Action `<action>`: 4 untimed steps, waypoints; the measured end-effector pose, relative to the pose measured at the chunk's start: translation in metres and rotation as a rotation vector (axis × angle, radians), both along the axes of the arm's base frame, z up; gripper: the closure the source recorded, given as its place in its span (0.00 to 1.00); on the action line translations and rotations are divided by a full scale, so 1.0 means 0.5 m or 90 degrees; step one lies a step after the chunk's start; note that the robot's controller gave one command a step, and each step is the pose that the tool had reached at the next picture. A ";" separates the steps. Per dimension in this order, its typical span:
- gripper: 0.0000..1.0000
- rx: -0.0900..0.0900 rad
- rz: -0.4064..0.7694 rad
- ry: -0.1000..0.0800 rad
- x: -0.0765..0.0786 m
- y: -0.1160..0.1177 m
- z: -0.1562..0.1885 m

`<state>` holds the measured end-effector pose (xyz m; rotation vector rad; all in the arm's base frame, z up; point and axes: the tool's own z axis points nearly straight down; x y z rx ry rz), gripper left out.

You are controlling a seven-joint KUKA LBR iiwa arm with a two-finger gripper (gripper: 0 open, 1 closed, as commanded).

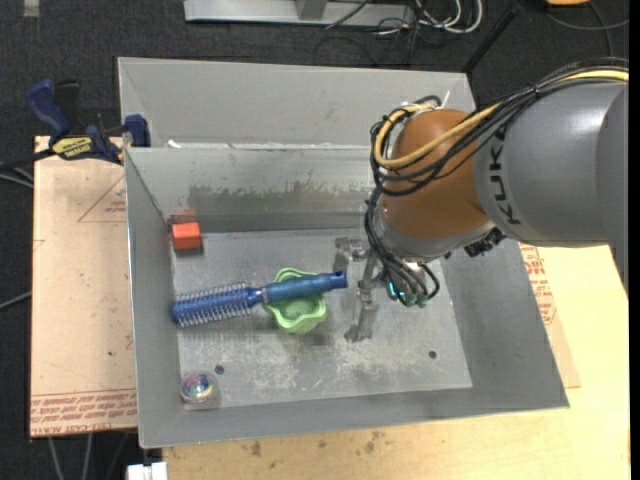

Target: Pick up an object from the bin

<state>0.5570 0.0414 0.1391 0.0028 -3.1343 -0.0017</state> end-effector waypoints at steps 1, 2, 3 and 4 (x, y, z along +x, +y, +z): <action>0.00 0.000 -0.099 -0.002 0.006 0.017 -0.129; 1.00 -0.001 -0.100 -0.005 0.009 0.015 -0.125; 1.00 -0.001 -0.092 -0.002 -0.059 0.007 -0.122; 1.00 -0.001 -0.090 -0.003 -0.119 0.004 -0.140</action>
Offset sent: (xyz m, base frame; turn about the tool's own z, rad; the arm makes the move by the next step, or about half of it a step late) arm 0.0044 0.0074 -0.0619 0.1573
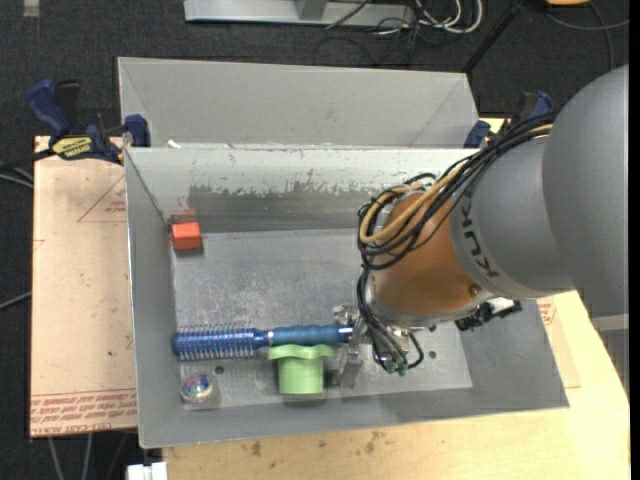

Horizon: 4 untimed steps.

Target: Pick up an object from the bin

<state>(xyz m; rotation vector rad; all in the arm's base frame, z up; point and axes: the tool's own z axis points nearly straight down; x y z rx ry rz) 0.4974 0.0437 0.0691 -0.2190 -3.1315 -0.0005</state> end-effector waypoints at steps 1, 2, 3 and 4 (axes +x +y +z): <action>1.00 0.000 0.000 -0.001 -0.007 0.002 0.008; 1.00 0.000 0.004 -0.001 -0.002 -0.004 0.010; 1.00 0.000 0.006 -0.002 -0.007 -0.004 0.001; 1.00 -0.001 -0.009 -0.003 0.033 -0.097 0.002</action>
Offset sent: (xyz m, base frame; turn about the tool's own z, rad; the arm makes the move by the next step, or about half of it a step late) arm -0.0035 0.0006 0.0047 -0.0005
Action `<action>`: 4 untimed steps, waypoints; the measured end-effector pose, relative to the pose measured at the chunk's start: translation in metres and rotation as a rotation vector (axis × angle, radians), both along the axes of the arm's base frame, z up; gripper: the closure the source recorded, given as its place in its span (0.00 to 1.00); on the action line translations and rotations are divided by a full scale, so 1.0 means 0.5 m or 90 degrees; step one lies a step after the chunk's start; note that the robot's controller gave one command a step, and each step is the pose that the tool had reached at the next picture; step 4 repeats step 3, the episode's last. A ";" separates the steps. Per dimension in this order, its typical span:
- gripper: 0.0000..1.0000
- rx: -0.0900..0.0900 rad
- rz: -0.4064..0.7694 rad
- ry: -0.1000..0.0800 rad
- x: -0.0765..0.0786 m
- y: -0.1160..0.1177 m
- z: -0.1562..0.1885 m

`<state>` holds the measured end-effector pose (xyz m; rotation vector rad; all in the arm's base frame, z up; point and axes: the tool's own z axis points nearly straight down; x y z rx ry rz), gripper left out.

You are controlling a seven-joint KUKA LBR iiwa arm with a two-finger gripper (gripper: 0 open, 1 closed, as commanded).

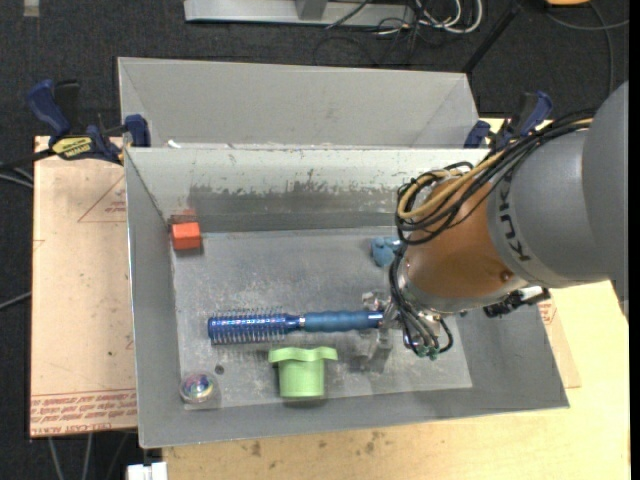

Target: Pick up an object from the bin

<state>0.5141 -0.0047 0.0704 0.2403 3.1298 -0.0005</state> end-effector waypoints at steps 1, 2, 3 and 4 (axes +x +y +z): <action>1.00 0.000 0.007 0.001 -0.001 -0.058 -0.001; 1.00 0.001 0.105 -0.005 -0.047 0.022 0.105; 1.00 0.000 0.106 -0.004 -0.033 0.016 0.369; 1.00 0.000 0.106 -0.004 -0.033 0.016 0.369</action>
Offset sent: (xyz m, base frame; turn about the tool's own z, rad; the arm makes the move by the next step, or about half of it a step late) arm -0.0008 -0.0277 -0.0004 -0.0144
